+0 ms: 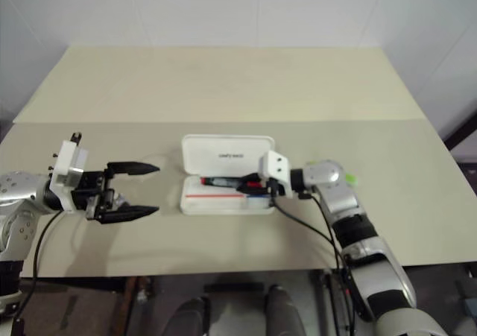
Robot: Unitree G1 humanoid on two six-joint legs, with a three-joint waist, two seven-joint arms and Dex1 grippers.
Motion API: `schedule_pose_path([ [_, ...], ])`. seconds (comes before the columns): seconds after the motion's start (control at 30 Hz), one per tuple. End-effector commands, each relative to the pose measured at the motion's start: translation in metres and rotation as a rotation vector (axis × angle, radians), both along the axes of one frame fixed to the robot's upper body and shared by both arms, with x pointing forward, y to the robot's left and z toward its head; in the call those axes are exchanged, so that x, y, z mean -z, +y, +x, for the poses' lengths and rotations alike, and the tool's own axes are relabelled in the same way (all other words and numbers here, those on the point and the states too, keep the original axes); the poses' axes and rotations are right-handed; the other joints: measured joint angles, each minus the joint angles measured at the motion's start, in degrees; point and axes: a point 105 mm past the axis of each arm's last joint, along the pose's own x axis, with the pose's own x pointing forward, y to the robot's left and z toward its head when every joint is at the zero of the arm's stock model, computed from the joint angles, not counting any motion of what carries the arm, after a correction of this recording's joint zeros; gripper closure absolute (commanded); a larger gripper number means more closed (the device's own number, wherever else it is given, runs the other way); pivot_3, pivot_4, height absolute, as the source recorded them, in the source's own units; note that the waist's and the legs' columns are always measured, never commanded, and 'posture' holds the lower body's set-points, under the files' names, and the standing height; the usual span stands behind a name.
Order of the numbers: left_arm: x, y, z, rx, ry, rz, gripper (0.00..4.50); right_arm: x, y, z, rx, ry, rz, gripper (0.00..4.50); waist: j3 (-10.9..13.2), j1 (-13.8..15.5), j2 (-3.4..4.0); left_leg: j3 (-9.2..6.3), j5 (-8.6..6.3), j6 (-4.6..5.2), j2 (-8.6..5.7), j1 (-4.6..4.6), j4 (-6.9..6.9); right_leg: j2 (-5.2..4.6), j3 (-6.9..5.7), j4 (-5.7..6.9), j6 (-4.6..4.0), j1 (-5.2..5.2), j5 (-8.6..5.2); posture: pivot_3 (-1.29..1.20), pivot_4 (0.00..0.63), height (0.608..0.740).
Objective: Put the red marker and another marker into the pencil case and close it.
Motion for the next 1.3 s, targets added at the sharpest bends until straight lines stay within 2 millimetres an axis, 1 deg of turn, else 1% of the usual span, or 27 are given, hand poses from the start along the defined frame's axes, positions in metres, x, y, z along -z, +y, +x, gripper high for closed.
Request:
schedule_pose_path([
  [0.03,-0.010,-0.004,-0.004,0.014,-0.042,-0.019,0.00,-0.007,0.002,0.004,-0.014,-0.036,0.003,3.90,0.00,-0.02,0.00,0.00,0.00,0.00,0.00,0.00,0.00,0.00,0.00,0.00,0.00,0.00,0.00,0.00,0.150,0.740],
  [0.17,-0.009,-0.009,-0.004,0.022,-0.041,-0.026,0.00,-0.006,0.006,0.007,-0.009,-0.038,0.001,3.90,0.00,-0.09,0.01,0.00,0.00,0.00,0.00,0.00,0.00,0.00,0.00,0.01,0.00,0.00,0.00,0.00,0.150,0.740],
  [0.23,-0.008,-0.012,-0.003,0.026,-0.042,-0.030,0.00,-0.007,0.009,0.008,-0.005,-0.044,0.009,3.15,0.00,-0.27,0.01,0.00,0.00,-0.01,0.00,0.02,0.00,0.00,0.00,0.02,0.00,0.01,0.00,0.00,0.150,0.740],
  [0.27,-0.008,-0.012,-0.003,0.027,-0.042,-0.030,0.00,-0.008,0.009,0.009,-0.004,-0.047,0.012,2.89,0.00,-0.37,0.01,0.00,0.01,-0.01,0.00,0.03,0.00,0.00,0.00,0.03,0.00,0.01,0.00,0.00,0.150,0.740],
  [0.37,-0.009,-0.014,-0.002,0.030,-0.043,-0.034,0.00,-0.014,0.013,0.008,-0.012,-0.070,0.033,1.83,0.00,-0.88,0.01,0.00,0.01,-0.02,0.00,0.03,0.01,0.00,0.00,0.05,0.00,0.01,0.00,0.00,0.150,0.740],
  [0.4,-0.009,-0.014,-0.001,0.030,-0.043,-0.035,0.00,-0.017,0.014,0.008,-0.016,-0.079,0.041,1.42,0.00,-1.03,0.01,0.00,0.01,-0.02,0.00,0.02,0.01,0.00,0.00,0.05,0.00,0.01,0.00,0.00,0.150,0.740],
  [0.47,-0.008,-0.014,-0.001,0.033,-0.043,-0.036,0.00,-0.025,0.016,0.007,-0.021,-0.091,0.064,0.70,0.00,-1.20,0.01,0.00,0.01,-0.02,0.00,0.02,0.00,0.00,0.00,0.06,0.00,0.01,0.00,0.00,0.150,0.740],
  [0.53,-0.009,-0.015,0.000,0.037,-0.043,-0.036,0.00,-0.040,0.022,0.003,-0.037,-0.097,0.129,0.03,0.01,-1.24,0.02,0.00,0.01,-0.02,0.00,0.02,0.00,0.00,0.00,0.06,0.00,0.01,0.00,0.00,0.150,0.740],
  [0.63,-0.009,-0.015,0.002,0.040,-0.044,-0.036,0.00,-0.062,0.029,-0.005,-0.062,-0.089,0.226,0.03,0.02,-1.38,0.03,-0.01,0.01,-0.02,0.00,0.03,0.00,0.01,0.00,0.10,0.01,0.00,0.00,0.00,0.150,0.740],
  [0.7,-0.010,-0.016,0.003,0.042,-0.045,-0.036,0.00,-0.079,0.033,-0.016,-0.082,-0.076,0.288,0.03,0.04,-1.34,0.07,-0.02,0.01,-0.02,0.01,0.04,-0.01,0.01,0.00,0.12,0.00,-0.01,0.00,0.00,0.150,0.740],
  [0.77,-0.011,-0.017,0.003,0.046,-0.045,-0.037,0.00,-0.093,0.030,-0.029,-0.096,-0.068,0.335,0.03,0.04,-1.20,0.07,-0.03,0.01,-0.02,0.01,0.04,-0.01,0.01,0.00,0.16,-0.01,-0.04,-0.02,0.00,0.150,0.740],
  [0.83,-0.011,-0.018,0.003,0.050,-0.043,-0.040,0.00,-0.105,0.021,-0.043,-0.083,-0.059,0.374,0.03,0.04,-0.91,0.07,-0.07,0.01,-0.02,0.01,0.02,-0.04,0.00,-0.02,0.16,-0.01,-0.04,-0.06,0.00,0.150,0.740],
  [0.87,-0.011,-0.019,0.003,0.053,-0.042,-0.043,0.00,-0.109,0.013,-0.047,-0.062,-0.058,0.382,0.03,0.04,-0.65,0.07,-0.09,0.00,-0.03,0.01,0.00,-0.04,0.00,-0.04,0.14,-0.01,-0.04,-0.07,0.00,0.150,0.740],
  [0.93,-0.010,-0.019,0.003,0.056,-0.041,-0.047,0.00,-0.112,0.001,-0.053,-0.026,-0.053,0.383,0.03,0.04,-0.04,0.07,-0.10,-0.01,-0.05,0.00,-0.05,-0.02,-0.01,-0.04,0.08,0.00,-0.03,-0.08,0.00,0.150,0.740],
  [1.0,-0.010,-0.021,0.002,0.061,-0.039,-0.050,0.00,-0.114,-0.013,-0.053,0.033,-0.064,0.369,0.03,0.04,0.25,0.07,-0.07,-0.02,-0.05,-0.01,-0.04,0.00,-0.02,-0.04,0.01,0.01,-0.02,-0.07,0.00,0.150,0.740],
  [1.07,-0.009,-0.024,0.002,0.070,-0.036,-0.055,0.00,-0.115,-0.036,-0.049,0.126,-0.081,0.344,0.03,0.04,0.45,0.08,-0.07,-0.02,-0.05,0.00,-0.03,0.00,0.00,-0.04,0.01,-0.03,-0.02,-0.08,0.00,0.150,0.740],
  [1.17,-0.010,-0.027,0.003,0.079,-0.032,-0.062,0.00,-0.109,-0.081,-0.039,0.275,-0.092,0.267,0.03,0.05,0.65,0.07,-0.07,-0.02,-0.05,-0.01,-0.04,0.01,-0.02,-0.04,-0.07,-0.23,0.01,-0.18,0.00,0.150,0.740],
  [1.2,-0.009,-0.029,0.003,0.085,-0.025,-0.053,0.00,-0.105,-0.098,-0.035,0.329,-0.092,0.233,0.03,0.05,0.67,0.07,-0.05,-0.02,-0.04,-0.02,-0.05,0.01,-0.04,-0.04,-0.12,-0.41,0.02,-0.28,0.00,0.150,0.740],
  [1.3,-0.008,-0.031,0.004,0.093,-0.015,-0.046,0.00,-0.097,-0.132,-0.028,0.430,-0.078,0.182,0.03,0.05,0.58,0.07,-0.03,-0.03,-0.02,-0.02,-0.04,0.02,-0.03,-0.03,-0.17,-0.45,0.05,-0.31,0.00,0.150,0.740],
])
